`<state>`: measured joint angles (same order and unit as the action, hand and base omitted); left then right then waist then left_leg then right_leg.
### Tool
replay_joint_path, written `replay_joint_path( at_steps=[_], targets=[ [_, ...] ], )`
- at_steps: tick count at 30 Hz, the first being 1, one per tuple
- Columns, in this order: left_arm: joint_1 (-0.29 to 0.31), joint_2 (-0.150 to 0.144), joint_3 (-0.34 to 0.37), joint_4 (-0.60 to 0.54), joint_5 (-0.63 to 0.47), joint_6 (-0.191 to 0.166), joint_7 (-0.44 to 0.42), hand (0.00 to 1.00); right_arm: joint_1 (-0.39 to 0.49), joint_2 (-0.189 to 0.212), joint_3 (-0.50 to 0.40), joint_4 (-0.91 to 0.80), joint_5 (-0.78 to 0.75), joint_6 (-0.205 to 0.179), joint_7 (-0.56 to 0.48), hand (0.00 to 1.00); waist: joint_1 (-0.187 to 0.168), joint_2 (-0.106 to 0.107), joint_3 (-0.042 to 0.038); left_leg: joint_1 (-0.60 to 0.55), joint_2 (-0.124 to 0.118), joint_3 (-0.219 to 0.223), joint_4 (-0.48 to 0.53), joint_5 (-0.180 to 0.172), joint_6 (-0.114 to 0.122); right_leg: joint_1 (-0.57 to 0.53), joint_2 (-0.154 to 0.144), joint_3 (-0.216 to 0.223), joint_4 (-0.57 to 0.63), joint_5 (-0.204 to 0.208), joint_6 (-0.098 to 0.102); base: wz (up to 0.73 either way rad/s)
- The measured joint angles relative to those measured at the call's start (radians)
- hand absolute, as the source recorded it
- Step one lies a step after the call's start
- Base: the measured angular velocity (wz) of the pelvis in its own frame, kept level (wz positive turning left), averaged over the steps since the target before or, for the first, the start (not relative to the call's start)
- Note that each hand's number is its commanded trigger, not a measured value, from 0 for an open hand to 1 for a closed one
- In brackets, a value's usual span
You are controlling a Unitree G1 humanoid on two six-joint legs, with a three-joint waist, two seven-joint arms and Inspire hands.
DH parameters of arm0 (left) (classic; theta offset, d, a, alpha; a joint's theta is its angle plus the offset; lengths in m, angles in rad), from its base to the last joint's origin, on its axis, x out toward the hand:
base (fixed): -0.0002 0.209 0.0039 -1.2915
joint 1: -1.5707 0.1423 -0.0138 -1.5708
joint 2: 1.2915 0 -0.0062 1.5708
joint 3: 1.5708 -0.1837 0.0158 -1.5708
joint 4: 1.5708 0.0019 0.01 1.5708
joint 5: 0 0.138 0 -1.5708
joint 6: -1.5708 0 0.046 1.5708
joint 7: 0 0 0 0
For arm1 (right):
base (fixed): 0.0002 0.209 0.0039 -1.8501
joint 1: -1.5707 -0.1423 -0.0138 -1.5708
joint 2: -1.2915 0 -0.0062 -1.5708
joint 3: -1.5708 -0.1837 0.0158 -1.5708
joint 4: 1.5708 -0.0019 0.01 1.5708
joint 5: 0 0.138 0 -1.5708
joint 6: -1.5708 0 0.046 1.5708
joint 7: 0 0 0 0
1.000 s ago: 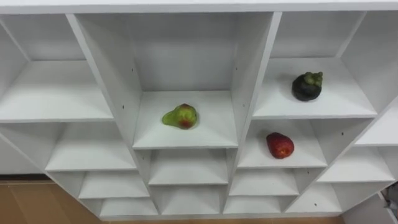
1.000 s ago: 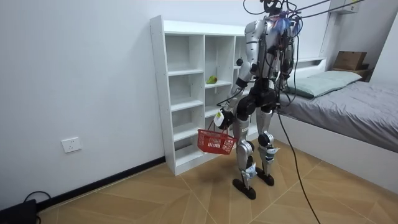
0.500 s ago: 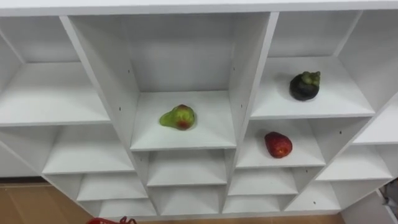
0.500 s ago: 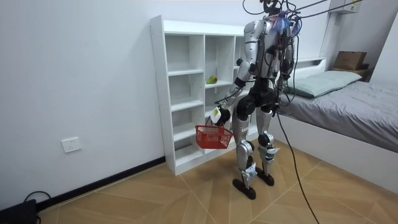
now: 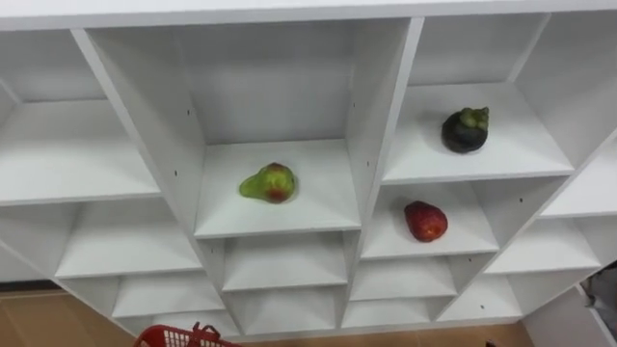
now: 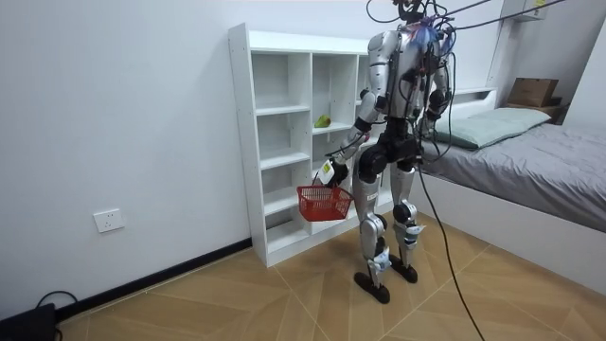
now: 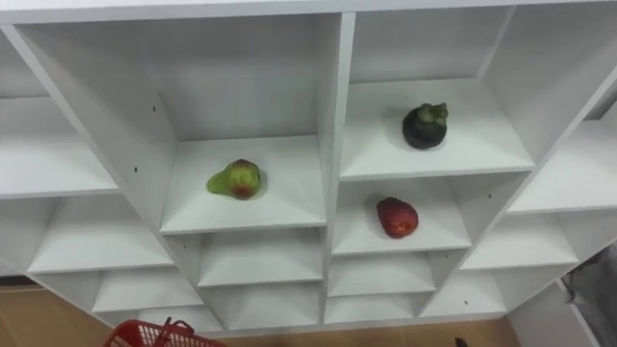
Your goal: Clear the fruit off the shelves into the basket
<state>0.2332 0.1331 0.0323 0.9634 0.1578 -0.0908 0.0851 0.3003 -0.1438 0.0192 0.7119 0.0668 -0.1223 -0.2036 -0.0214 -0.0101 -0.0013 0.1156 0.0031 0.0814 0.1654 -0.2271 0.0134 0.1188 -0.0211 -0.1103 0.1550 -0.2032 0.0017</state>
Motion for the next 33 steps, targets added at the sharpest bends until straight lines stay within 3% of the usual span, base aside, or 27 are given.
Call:
replay_joint_path(
  at_steps=[5,9,11,17,23,33],
  targets=[
    [0.005,0.0,-0.001,-0.002,-0.01,-0.012,0.0,1.0,0.069,0.001,0.008,-0.204,-0.003,-0.032,-0.058,0.0,-0.001,0.004,0.001,0.001,0.003,0.0,0.0,0.0,0.0,-0.006,0.002,0.003,0.001,0.003,-0.002,0.0],
    [0.009,0.0,0.001,-0.002,-0.01,-0.029,0.0,1.0,0.097,0.001,0.007,-0.344,-0.042,-0.034,-0.103,0.0,-0.001,0.006,0.0019,-0.009,0.006,0.013,-0.002,0.0,-0.001,-0.028,0.005,0.013,0.016,0.004,-0.002,-0.1],
    [0.017,0.001,0.001,-0.002,-0.012,-0.045,0.0,1.0,0.126,0.0,0.006,-0.454,-0.091,-0.074,-0.13,0.0,-0.009,0.011,-0.0004,-0.018,0.006,0.014,0.0,0.0,-0.001,-0.035,0.005,0.014,0.015,0.006,-0.002,-0.04],
    [0.021,0.006,-0.023,0.01,-0.048,-0.063,0.022,1.0,0.13,-0.006,0.005,-0.621,-0.119,-0.121,-0.224,0.0,-0.009,0.014,-0.0051,-0.017,0.006,0.024,0.0,0.0,0.0,-0.035,0.007,0.024,0.016,0.008,-0.001,-0.04],
    [0.022,0.015,-0.07,0.025,-0.089,-0.068,0.039,1.0,0.125,-0.012,0.052,-0.695,-0.161,-0.151,-0.277,0.0,0.0,0.02,-0.005,-0.014,0.006,0.025,0.0,0.0,0.0,-0.033,0.007,0.028,0.016,0.009,-0.001,0.0],
    [0.016,0.016,-0.087,0.026,-0.088,-0.068,-0.001,1.0,0.071,-0.02,0.074,-0.719,-0.23,-0.15,-0.303,0.0,0.007,0.028,-0.0009,-0.014,0.007,0.024,-0.001,0.0,0.0,-0.034,0.007,0.027,0.018,0.011,-0.001,0.0]
  ],
)
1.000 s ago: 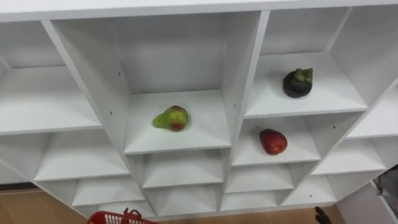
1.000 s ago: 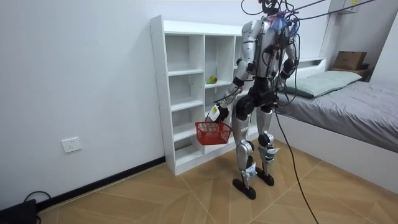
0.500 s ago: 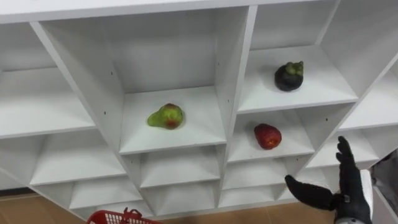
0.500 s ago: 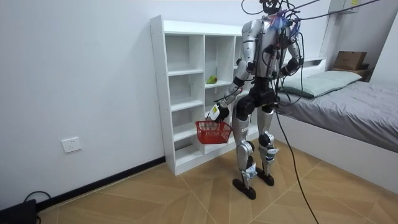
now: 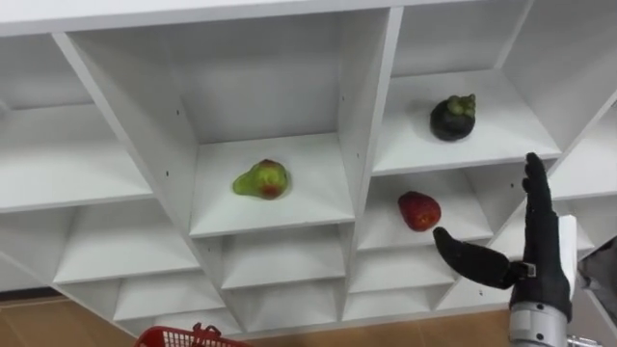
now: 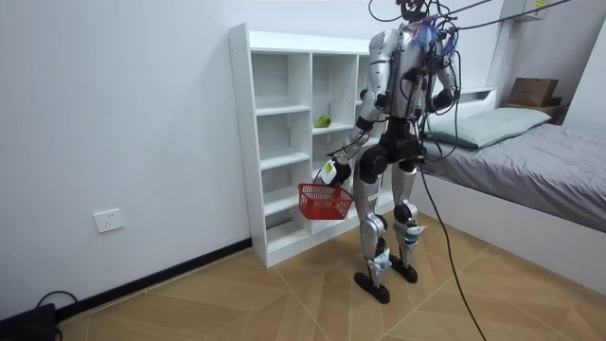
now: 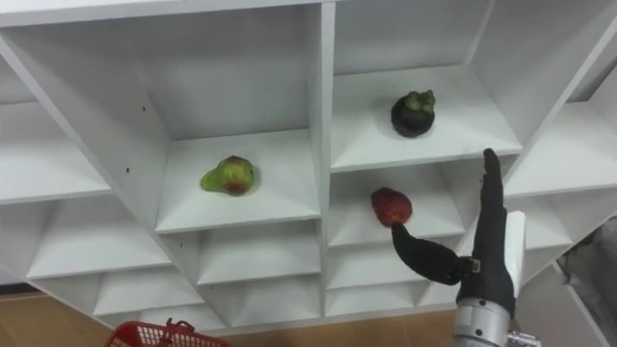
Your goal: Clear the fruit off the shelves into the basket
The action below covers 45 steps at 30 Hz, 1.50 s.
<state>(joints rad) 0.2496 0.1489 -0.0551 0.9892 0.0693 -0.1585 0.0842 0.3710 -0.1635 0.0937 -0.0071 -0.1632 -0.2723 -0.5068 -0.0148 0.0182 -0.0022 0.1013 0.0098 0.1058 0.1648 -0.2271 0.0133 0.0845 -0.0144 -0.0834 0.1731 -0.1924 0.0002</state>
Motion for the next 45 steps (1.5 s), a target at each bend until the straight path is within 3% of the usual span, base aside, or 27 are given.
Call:
replay_joint_path(
  at_steps=[4,10,16,20,30,34,40,45],
  targets=[
    [-0.013,0.0,-0.006,0.012,0.0,0.0,-0.02,1.0,-0.021,-0.005,0.016,-0.011,-0.005,0.0,-0.016,0.0,0.009,-0.002,0.0015,0.0,0.0,0.0,0.0,0.0,0.0,0.0,0.0,-0.001,0.0,0.0,0.0,0.0],
    [-0.02,0.007,-0.005,0.013,0.0,0.001,-0.05,1.0,-0.033,-0.023,0.017,-0.015,-0.008,0.0,-0.031,0.0,0.022,-0.014,0.0115,-0.006,0.0,-0.002,-0.003,0.0,0.0,-0.005,0.0,-0.005,-0.002,0.0,0.0,0.0],
    [-0.021,0.025,-0.006,0.013,0.0,0.002,-0.057,1.0,-0.098,-0.078,0.016,-0.085,-0.008,0.0,-0.065,0.0,0.025,-0.033,0.0039,-0.003,-0.001,-0.002,-0.002,0.0,0.0,-0.005,0.0,-0.005,-0.004,0.0,0.0,0.0],
    [-0.022,0.032,-0.005,0.013,0.002,0.01,-0.056,1.0,-0.133,-0.08,0.015,-0.093,-0.008,-0.003,-0.093,0.0,0.031,-0.04,-0.0009,-0.001,-0.001,-0.004,-0.002,0.0,0.0,-0.001,-0.001,-0.007,-0.005,0.0,0.0,0.0],
    [-0.021,0.032,-0.004,0.011,0.013,0.054,-0.056,1.0,-0.138,-0.085,0.001,-0.092,-0.003,0.004,-0.068,0.0,0.045,-0.043,0.0013,0.011,-0.002,-0.038,0.005,0.001,-0.001,0.025,-0.004,-0.041,-0.005,0.0,0.0,0.09],
    [-0.016,0.033,0.029,0.011,0.066,0.067,-0.074,1.0,-0.149,-0.088,-0.052,-0.091,0.001,0.004,-0.041,0.0,0.041,-0.048,0.0044,0.009,-0.004,-0.047,0.004,0.002,-0.002,0.036,-0.005,-0.051,-0.007,0.0,0.0,0.08],
    [-0.017,0.033,0.052,0.01,0.09,0.07,-0.091,1.0,-0.176,-0.091,-0.115,-0.062,0.017,0.003,-0.036,0.0,0.035,-0.055,0.005,0.009,-0.005,-0.052,0.004,0.004,-0.002,0.042,-0.005,-0.055,-0.022,0.001,0.0,0.01],
    [-0.02,0.036,0.052,0.008,0.092,0.073,-0.088,1.0,-0.206,-0.113,-0.116,-0.002,0.056,0.006,-0.032,0.0,0.035,-0.064,0.0068,0.009,-0.005,-0.053,0.002,0.004,-0.002,0.04,-0.004,-0.056,-0.022,0.001,0.0,0.0]
  ],
)
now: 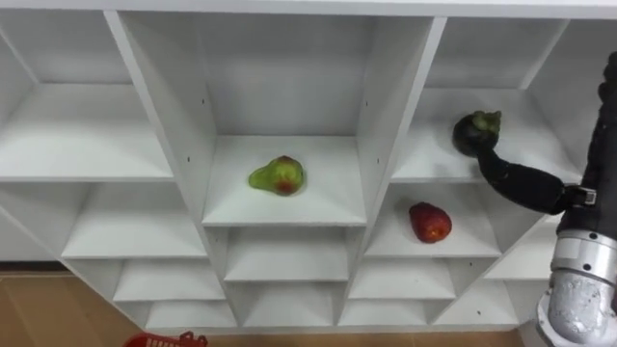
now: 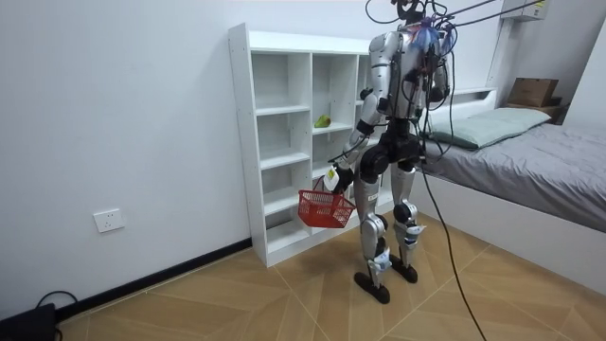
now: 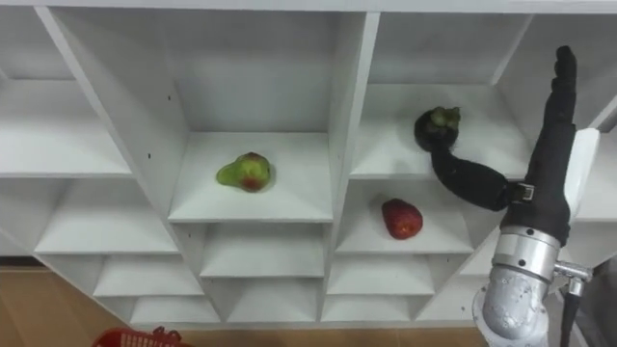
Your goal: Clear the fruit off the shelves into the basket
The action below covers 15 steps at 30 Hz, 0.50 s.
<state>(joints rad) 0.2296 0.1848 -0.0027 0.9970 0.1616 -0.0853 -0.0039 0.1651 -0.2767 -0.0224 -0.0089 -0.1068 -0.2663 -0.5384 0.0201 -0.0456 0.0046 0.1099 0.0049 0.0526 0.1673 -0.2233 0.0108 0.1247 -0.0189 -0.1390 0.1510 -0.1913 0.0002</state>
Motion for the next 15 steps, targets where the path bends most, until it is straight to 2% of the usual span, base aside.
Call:
replay_joint_path(
  at_steps=[9,11,15],
  targets=[
    [-0.015,0.0,-0.001,-0.001,0.001,0.013,0.0,1.0,-0.011,0.0,0.001,0.01,0.025,0.009,0.041,0.0,0.01,-0.006,-0.0016,0.0,0.0,-0.001,-0.003,0.0,0.0,-0.001,0.0,-0.003,0.0,0.0,0.0,0.0],
    [-0.015,0.0,-0.001,-0.001,0.001,0.013,-0.004,1.0,-0.03,-0.002,0.001,0.012,0.03,0.026,0.063,0.0,0.011,-0.007,-0.0017,0.0,0.0,-0.001,-0.001,0.0,0.0,-0.001,-0.001,-0.008,0.0,0.0,0.0,0.0],
    [-0.016,0.0,-0.001,-0.001,0.001,0.013,-0.005,1.0,-0.07,-0.005,0.001,0.055,0.046,0.03,0.098,0.0,0.012,-0.008,-0.0025,0.003,0.0,-0.001,0.002,0.0,0.0,0.003,-0.002,-0.01,0.001,0.001,-0.001,0.0]
  ],
)
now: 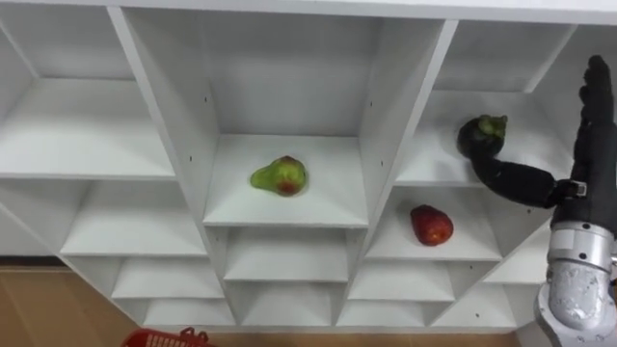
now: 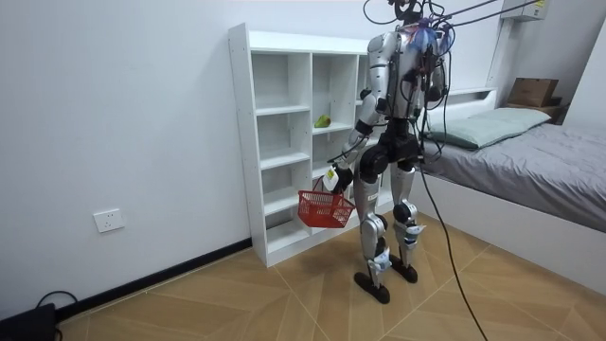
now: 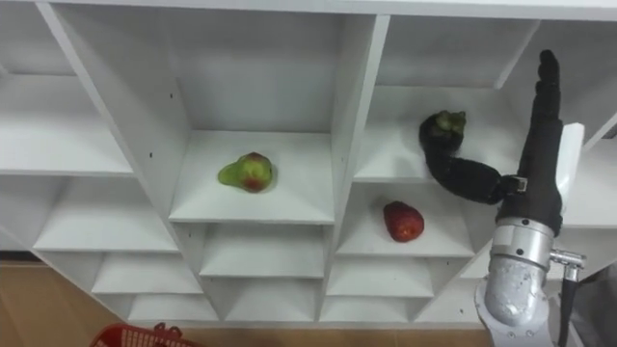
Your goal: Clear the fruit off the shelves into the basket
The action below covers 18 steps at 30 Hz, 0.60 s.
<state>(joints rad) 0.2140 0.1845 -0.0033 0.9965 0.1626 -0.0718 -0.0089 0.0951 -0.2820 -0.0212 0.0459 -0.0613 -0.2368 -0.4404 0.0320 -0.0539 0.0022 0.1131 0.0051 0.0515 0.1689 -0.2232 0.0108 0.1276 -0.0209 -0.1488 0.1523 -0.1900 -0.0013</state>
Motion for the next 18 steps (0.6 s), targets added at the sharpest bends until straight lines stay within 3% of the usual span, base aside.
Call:
replay_joint_path(
  at_steps=[18],
  targets=[
    [-0.002,0.0,0.001,0.0,0.008,0.0,0.001,1.0,-0.04,0.0,0.001,0.082,0.029,0.013,0.096,0.0,0.001,0.002,0.0018,-0.002,-0.002,-0.003,0.001,0.002,0.001,0.004,-0.005,-0.018,0.001,0.0,0.0,0.01]
  ],
)
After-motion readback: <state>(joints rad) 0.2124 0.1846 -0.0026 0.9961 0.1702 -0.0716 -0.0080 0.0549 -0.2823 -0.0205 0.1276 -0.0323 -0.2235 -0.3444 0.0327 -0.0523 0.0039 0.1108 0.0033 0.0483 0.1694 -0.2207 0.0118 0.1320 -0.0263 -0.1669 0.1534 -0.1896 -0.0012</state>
